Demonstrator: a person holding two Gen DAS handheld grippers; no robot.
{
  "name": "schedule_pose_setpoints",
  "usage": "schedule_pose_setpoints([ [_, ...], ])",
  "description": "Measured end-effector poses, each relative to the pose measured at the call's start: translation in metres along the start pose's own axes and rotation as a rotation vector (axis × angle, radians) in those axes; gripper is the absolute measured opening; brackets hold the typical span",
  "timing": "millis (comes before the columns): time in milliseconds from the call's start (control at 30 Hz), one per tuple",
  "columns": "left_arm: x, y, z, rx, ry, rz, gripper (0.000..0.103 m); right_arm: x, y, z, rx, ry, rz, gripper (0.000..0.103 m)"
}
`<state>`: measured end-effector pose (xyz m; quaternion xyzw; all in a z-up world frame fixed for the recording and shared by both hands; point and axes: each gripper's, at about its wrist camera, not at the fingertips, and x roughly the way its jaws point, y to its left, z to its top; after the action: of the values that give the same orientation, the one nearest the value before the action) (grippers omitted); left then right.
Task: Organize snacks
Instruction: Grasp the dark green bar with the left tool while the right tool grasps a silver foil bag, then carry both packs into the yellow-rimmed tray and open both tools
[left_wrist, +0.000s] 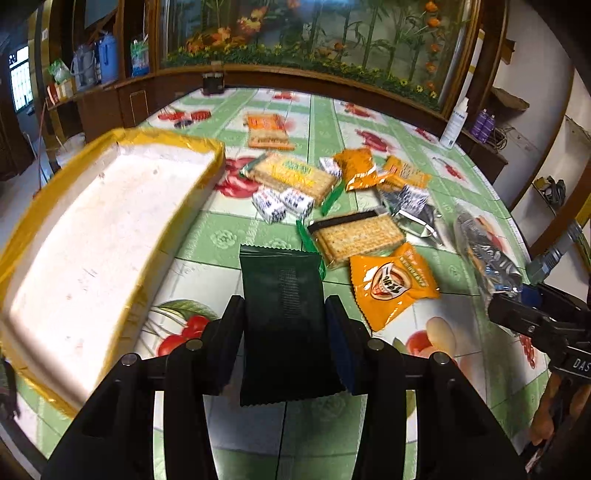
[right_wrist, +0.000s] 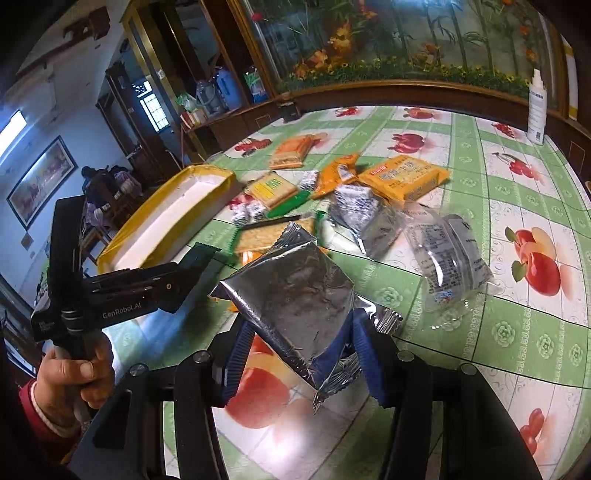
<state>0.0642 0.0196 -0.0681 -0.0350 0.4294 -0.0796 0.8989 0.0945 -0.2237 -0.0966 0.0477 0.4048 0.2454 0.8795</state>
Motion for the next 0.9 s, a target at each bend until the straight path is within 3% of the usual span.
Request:
schedule_pose_setpoints([
  [133, -0.026, 0.023, 0.003, -0.026, -0.051, 0.012, 0.042, -0.001, 0.02, 0.006, -0.014, -0.004, 0.027, 0.055],
  [300, -0.045, 0.077, 0.006, -0.084, -0.103, 0.156, 0.043, 0.018, 0.057, 0.024, -0.027, 0.003, 0.114, 0.055],
  [467, -0.038, 0.138, 0.012, -0.174, -0.092, 0.28, 0.043, 0.07, 0.132, 0.057, -0.094, 0.025, 0.248, 0.054],
  [700, -0.013, 0.174, 0.009, -0.237, -0.052, 0.319, 0.043, 0.155, 0.21, 0.082, -0.184, 0.092, 0.251, 0.054],
  [900, -0.005, 0.187, 0.004, -0.248, -0.032, 0.347, 0.043, 0.197, 0.219, 0.083, -0.18, 0.158, 0.232, 0.054],
])
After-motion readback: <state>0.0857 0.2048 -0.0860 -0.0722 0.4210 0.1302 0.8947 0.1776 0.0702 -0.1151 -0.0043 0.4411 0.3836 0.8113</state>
